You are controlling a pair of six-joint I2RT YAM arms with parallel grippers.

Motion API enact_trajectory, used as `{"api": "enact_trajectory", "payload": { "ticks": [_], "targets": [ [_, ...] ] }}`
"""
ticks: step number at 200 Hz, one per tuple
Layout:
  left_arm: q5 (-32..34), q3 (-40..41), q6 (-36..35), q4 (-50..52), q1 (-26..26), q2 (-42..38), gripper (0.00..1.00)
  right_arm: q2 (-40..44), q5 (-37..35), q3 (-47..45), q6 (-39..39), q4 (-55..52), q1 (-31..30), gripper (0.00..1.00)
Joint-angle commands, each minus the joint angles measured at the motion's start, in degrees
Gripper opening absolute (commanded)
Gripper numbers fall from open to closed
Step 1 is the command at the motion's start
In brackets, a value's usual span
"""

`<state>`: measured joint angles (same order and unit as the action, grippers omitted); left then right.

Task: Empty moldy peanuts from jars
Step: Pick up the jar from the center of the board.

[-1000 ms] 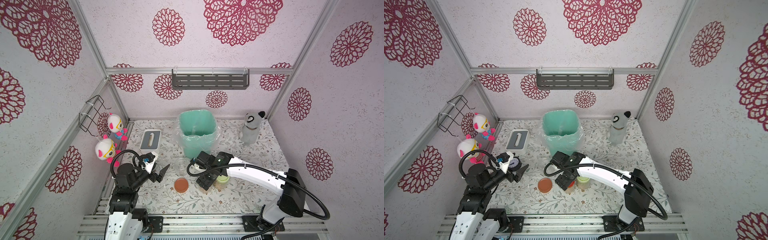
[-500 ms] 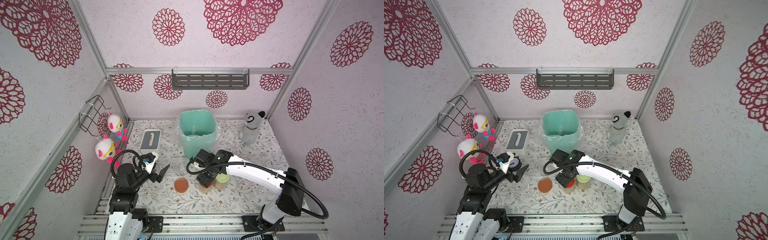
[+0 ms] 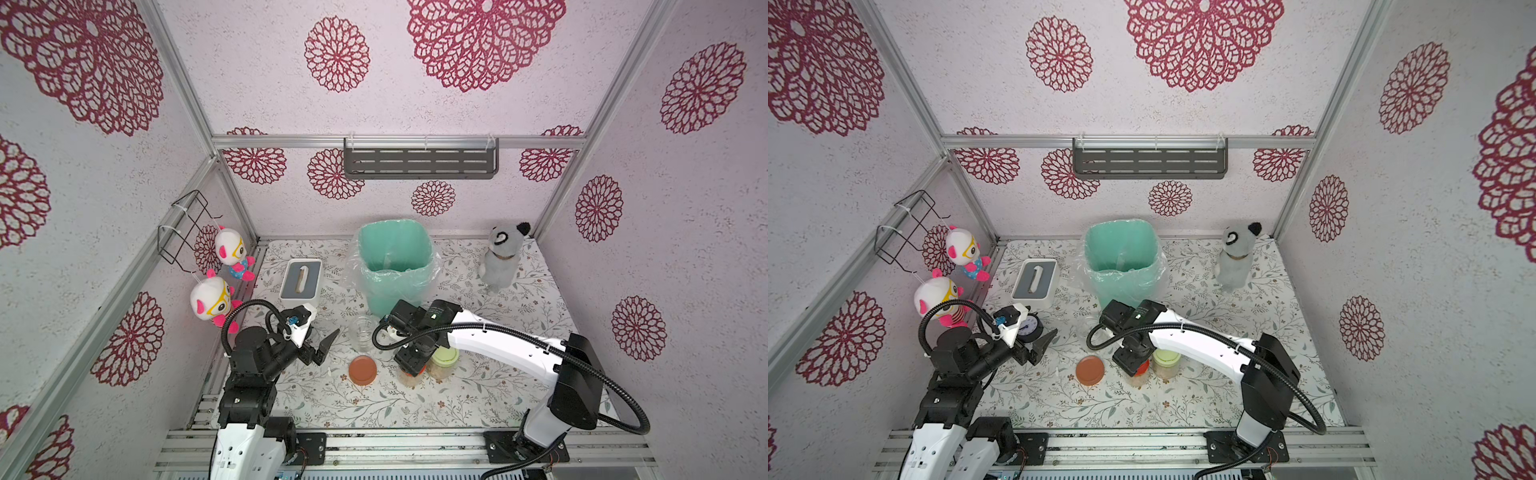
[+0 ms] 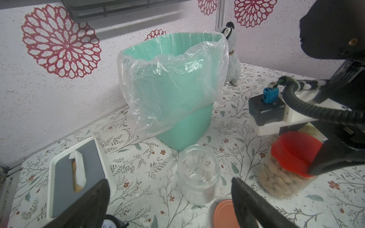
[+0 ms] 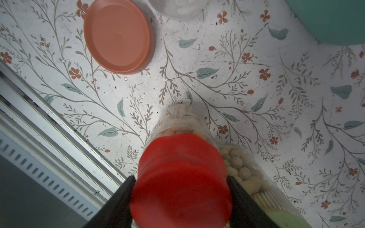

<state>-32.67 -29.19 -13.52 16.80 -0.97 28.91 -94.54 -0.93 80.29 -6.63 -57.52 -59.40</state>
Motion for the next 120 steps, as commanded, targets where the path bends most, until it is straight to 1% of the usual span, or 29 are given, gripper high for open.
{"api": "enact_trajectory", "payload": {
  "ticks": [1,10,43,48,66,85,94,120],
  "targets": [
    [-0.3,-0.2,-0.5,0.3,0.1,0.1,0.97,1.0,0.3,1.6,0.4,-1.5,0.2,0.55],
    [-0.3,-0.2,-0.5,0.3,0.1,0.0,0.97,1.1,0.4,1.7,0.2,-1.5,0.3,0.51],
    [-0.2,-0.2,-0.6,0.7,0.1,-0.3,0.98,2.2,0.3,1.6,-0.1,-0.5,0.5,0.51],
    [-0.2,-0.2,-0.6,0.6,0.1,-0.4,0.97,2.5,0.4,1.6,-0.1,-0.3,0.5,0.49],
    [-0.3,-0.3,-0.6,0.8,0.1,-0.4,0.97,3.2,0.9,1.7,-0.2,0.4,0.9,0.34],
    [-0.8,-0.4,-0.7,0.5,-0.1,-0.3,0.97,4.2,1.8,2.1,-0.6,1.7,1.7,0.13],
    [-1.0,-0.7,-0.9,0.7,0.0,-0.2,0.97,5.1,2.3,2.1,-1.0,2.9,2.3,0.0],
    [-2.9,-2.1,-2.4,2.8,-0.2,0.2,0.97,8.9,5.4,0.5,-2.1,8.0,4.8,0.0]
  ]
}}
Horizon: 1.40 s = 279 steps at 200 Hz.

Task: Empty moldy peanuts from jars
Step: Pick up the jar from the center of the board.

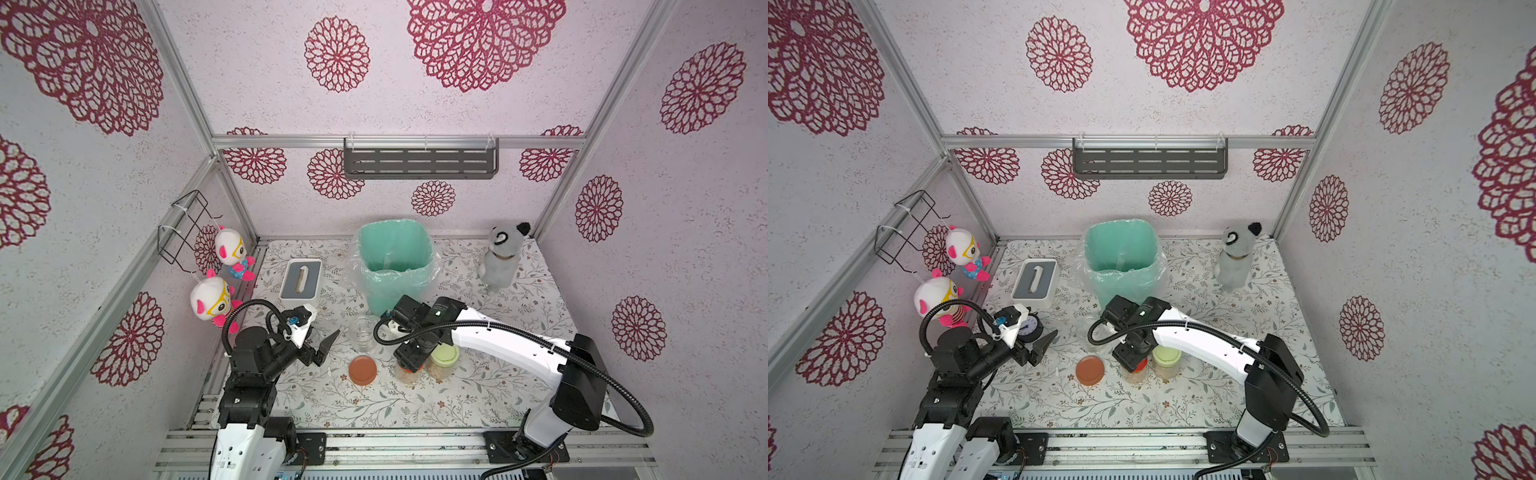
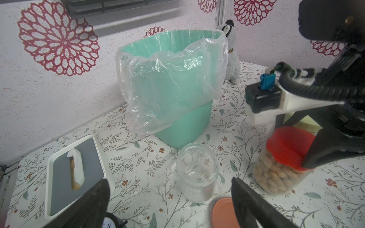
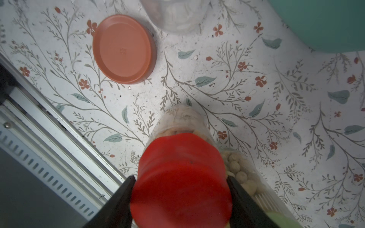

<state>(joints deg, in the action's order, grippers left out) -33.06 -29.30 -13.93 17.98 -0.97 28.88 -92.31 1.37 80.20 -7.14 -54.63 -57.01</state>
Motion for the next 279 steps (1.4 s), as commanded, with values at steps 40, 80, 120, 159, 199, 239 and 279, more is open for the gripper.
{"api": "enact_trajectory", "payload": {
  "ticks": [40,80,120,159,199,239,279],
  "targets": [
    [-7.8,-4.6,-2.1,1.8,-1.7,3.6,0.97,12.2,8.1,-0.4,-2.5,10.3,6.9,0.0],
    [-4.5,-8.0,-1.9,0.3,-9.3,7.6,0.97,18.0,12.3,-1.7,-3.8,16.7,11.1,0.0],
    [-1.4,-9.6,-1.0,-2.7,-16.8,12.0,0.97,20.9,14.5,-1.4,-5.0,21.3,14.2,0.0],
    [6.4,-10.8,0.2,-6.4,-23.9,16.5,0.97,20.9,17.6,-0.3,-5.7,24.1,14.8,0.0],
    [13.5,-12.2,-0.1,-9.7,-28.3,20.0,0.97,18.5,21.8,2.0,-6.1,26.4,14.8,0.0],
    [14.5,-14.4,0.0,-10.9,-29.9,23.6,0.97,16.8,24.6,2.2,-6.6,29.0,14.8,0.0],
    [14.8,-14.9,0.4,-13.4,-31.3,26.3,0.97,15.9,25.1,2.1,-8.0,31.6,14.8,0.0]
  ]
}}
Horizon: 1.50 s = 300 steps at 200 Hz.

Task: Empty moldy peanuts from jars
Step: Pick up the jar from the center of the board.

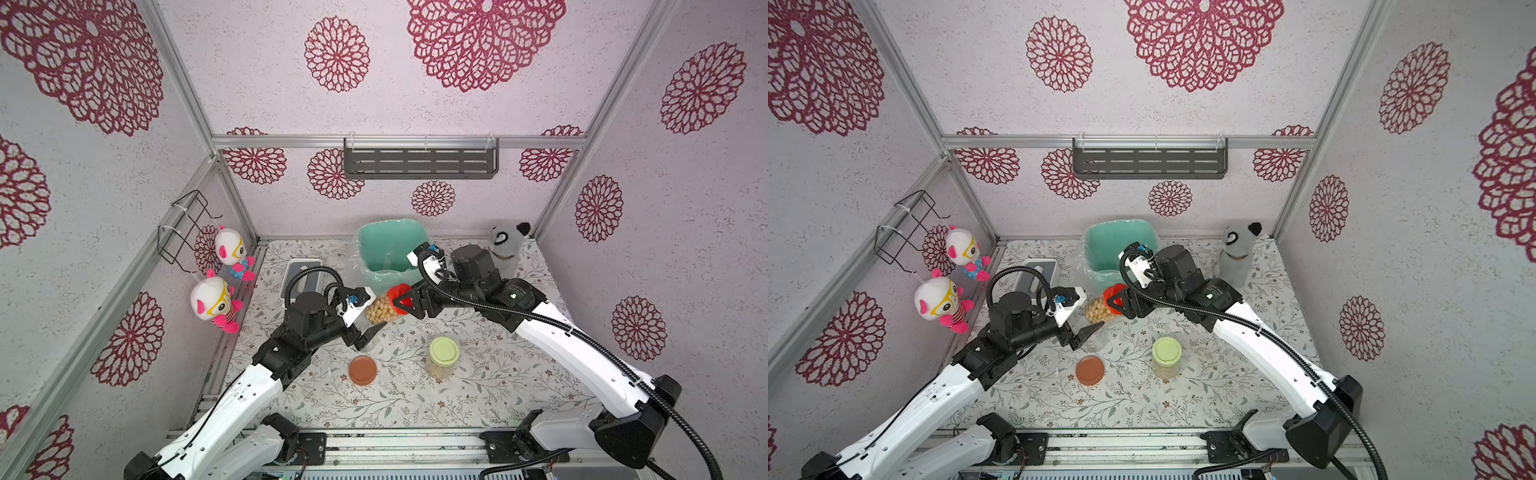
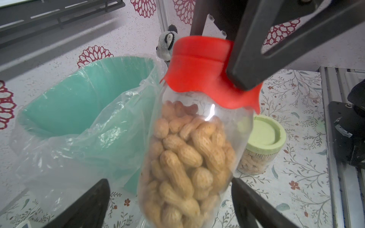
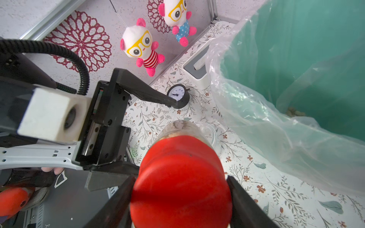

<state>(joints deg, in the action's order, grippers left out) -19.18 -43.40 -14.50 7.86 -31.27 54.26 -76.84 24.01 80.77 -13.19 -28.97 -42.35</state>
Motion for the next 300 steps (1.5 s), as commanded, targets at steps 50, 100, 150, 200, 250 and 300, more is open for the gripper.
{"api": "enact_trajectory", "payload": {
  "ticks": [50,100,150,200,250,300],
  "targets": [
    [1.3,-0.6,1.2,-5.9,-1.7,2.6,0.97,0.6,5.0,-0.1,-3.7,9.2,0.2,0.0],
    [0.9,-1.4,1.6,-7.4,-1.8,4.4,0.99,0.0,6.4,-0.4,-3.5,8.9,0.2,0.0],
    [0.6,-2.2,1.6,-6.7,-1.7,4.3,0.87,-0.6,7.6,-0.9,-1.9,7.4,0.2,0.0],
    [0.3,-2.3,1.7,-5.8,-1.8,4.0,0.77,-0.8,7.8,-0.8,0.1,6.1,0.3,0.0],
    [1.4,-2.0,1.7,-5.9,-1.7,3.2,0.58,-0.6,9.1,-1.2,3.9,1.9,0.8,0.0],
    [-1.3,-2.4,-0.5,-5.0,-1.2,2.4,0.05,2.5,11.5,-6.2,17.6,0.6,2.2,0.0]
  ]
}}
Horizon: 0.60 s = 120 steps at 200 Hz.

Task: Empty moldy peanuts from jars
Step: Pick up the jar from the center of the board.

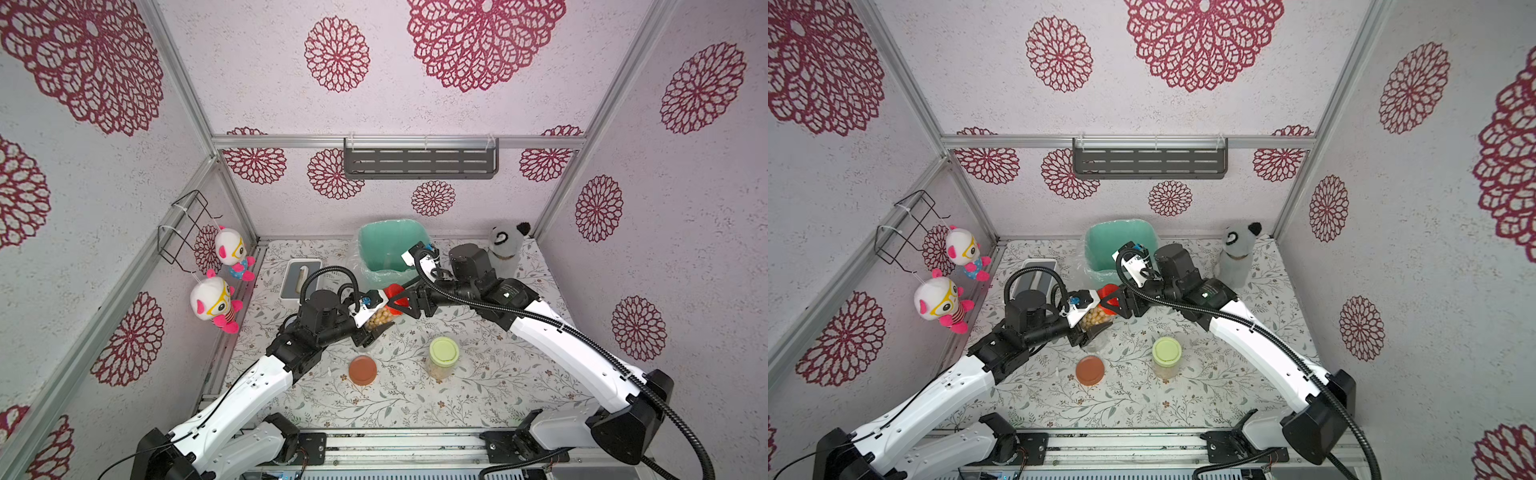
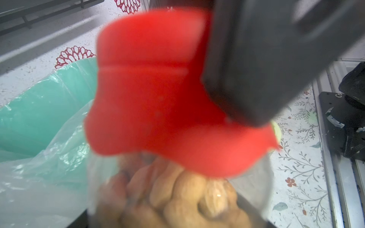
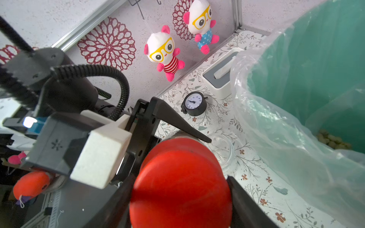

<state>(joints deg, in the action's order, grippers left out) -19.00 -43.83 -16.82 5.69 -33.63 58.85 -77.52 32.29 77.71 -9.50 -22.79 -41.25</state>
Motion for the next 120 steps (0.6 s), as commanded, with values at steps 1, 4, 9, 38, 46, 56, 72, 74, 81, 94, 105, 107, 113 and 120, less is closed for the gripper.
{"api": "enact_trajectory", "payload": {
  "ticks": [1,4,9,38,46,56,72,74,81,94,105,107,113,120],
  "targets": [
    [-1.6,-2.0,1.8,-2.7,1.2,-2.2,0.04,3.2,3.3,-3.2,14.4,-5.6,1.1,0.0],
    [-2.2,-2.2,1.6,-2.4,1.4,-2.2,0.01,3.5,3.6,-3.4,15.6,-5.7,1.3,0.0],
    [-3.1,-2.5,1.3,-1.8,1.7,-2.2,0.0,3.9,4.1,-3.9,17.5,-5.9,1.7,0.0],
    [-10.6,-4.1,1.1,0.8,4.2,-2.1,0.0,6.4,5.9,-6.5,28.5,-4.5,3.4,0.0],
    [-12.8,-4.4,1.2,1.2,4.8,-2.0,0.0,6.9,6.5,-7.0,31.2,-4.3,3.8,0.0],
    [-15.4,-5.0,1.2,2.1,5.4,-1.8,0.0,7.3,7.2,-7.1,35.1,-4.7,4.0,0.0],
    [-19.0,-6.3,0.5,4.2,6.1,-1.0,0.0,7.3,7.8,-6.6,39.9,-6.0,4.3,0.0],
    [-19.4,-6.5,0.4,4.6,6.2,-0.9,0.0,7.2,7.9,-6.4,40.5,-6.3,4.3,0.0],
    [-20.6,-7.2,-0.1,5.7,6.2,-0.4,0.0,6.9,7.9,-5.9,42.2,-7.4,4.3,0.0],
    [-22.4,-8.3,-1.1,7.6,6.3,0.6,0.0,6.4,7.7,-4.8,44.7,-9.0,4.3,0.0],
    [-23.0,-8.9,-1.4,8.3,6.3,1.4,0.0,6.0,7.5,-4.0,45.4,-9.5,4.3,0.0],
    [-23.1,-9.0,-1.5,8.4,6.2,1.5,0.0,5.9,7.5,-3.9,45.4,-9.4,4.3,0.0],
    [-23.1,-9.1,-1.5,8.5,6.3,1.8,0.0,5.7,7.7,-3.7,45.0,-9.0,4.3,0.0],
    [-23.0,-9.2,-1.8,8.4,6.2,2.0,0.0,5.7,8.3,-3.6,44.2,-8.2,4.3,0.08]
  ]
}}
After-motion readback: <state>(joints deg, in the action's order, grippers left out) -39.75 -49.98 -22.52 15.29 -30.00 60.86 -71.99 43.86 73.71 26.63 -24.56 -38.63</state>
